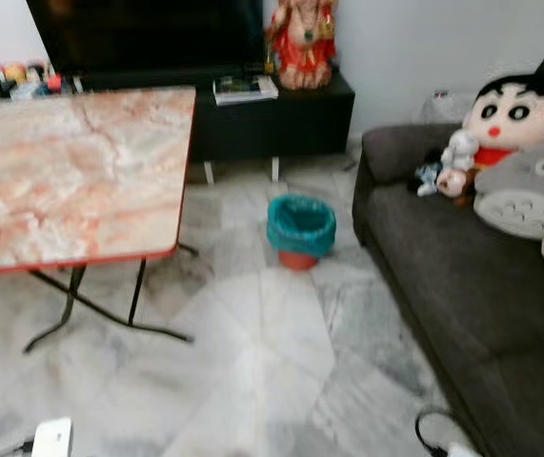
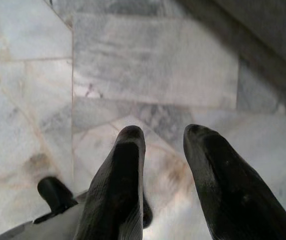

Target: Setting the table

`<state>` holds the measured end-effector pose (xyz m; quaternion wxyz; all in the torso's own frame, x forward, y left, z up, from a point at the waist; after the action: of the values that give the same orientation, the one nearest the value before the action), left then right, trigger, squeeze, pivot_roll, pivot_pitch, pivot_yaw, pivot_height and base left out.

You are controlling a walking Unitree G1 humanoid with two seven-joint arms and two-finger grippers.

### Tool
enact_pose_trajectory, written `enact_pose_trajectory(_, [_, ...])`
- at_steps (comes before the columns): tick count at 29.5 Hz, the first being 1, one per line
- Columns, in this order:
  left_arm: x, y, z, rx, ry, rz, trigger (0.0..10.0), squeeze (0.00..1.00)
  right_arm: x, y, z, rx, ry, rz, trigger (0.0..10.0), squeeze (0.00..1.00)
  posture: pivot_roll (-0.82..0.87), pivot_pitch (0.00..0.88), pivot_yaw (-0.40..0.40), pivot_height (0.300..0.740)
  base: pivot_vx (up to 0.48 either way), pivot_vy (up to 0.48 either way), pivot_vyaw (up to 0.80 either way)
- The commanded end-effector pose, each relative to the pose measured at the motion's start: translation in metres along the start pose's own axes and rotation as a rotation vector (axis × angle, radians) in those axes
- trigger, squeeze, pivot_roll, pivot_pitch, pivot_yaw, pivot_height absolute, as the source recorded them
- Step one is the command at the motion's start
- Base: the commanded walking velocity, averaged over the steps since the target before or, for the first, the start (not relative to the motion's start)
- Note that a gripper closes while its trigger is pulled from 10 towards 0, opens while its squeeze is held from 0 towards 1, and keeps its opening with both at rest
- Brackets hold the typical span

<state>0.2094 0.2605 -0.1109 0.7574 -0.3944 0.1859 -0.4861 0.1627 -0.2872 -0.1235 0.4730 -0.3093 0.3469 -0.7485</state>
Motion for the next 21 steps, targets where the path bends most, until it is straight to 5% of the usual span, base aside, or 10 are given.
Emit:
enact_pose_trajectory(1, [-0.0061,-0.0013,-0.0063,-0.022,-0.010,0.018,10.0,0.00,0.0028,-0.0005,-0.0021,-0.004,0.011,-0.007,10.0,0.00,-0.06,0.069,0.046,0.740,0.000,0.480,0.00])
enact_pose_trajectory(17, [-0.0064,-0.0009,-0.0049,-0.024,-0.008,0.024,10.0,0.00,0.0015,-0.0002,-0.0021,-0.011,0.029,-0.007,10.0,0.00,-0.06,0.084,0.048,0.740,0.000,0.480,0.00])
enact_pose_trajectory(21, [-0.0063,-0.0008,-0.0045,-0.023,-0.008,0.024,10.0,0.00,0.0006,0.0000,-0.0030,-0.022,0.018,0.000,10.0,0.00,-0.06,0.084,0.048,0.740,0.000,0.480,-0.80])
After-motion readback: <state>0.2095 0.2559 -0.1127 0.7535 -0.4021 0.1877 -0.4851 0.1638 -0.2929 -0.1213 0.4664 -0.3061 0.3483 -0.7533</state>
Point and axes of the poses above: a point about 5 cm out from each wrist's last joint towards the gripper, its own y axis pointing out of the wrist towards the gripper, its own z axis along the axis of the wrist's last joint, x = y × z, the point moved 5 cm from there along y, pointing out of the wrist towards the gripper, and after that the axes turned 15 degrees about -y, right-handed, at the moved point
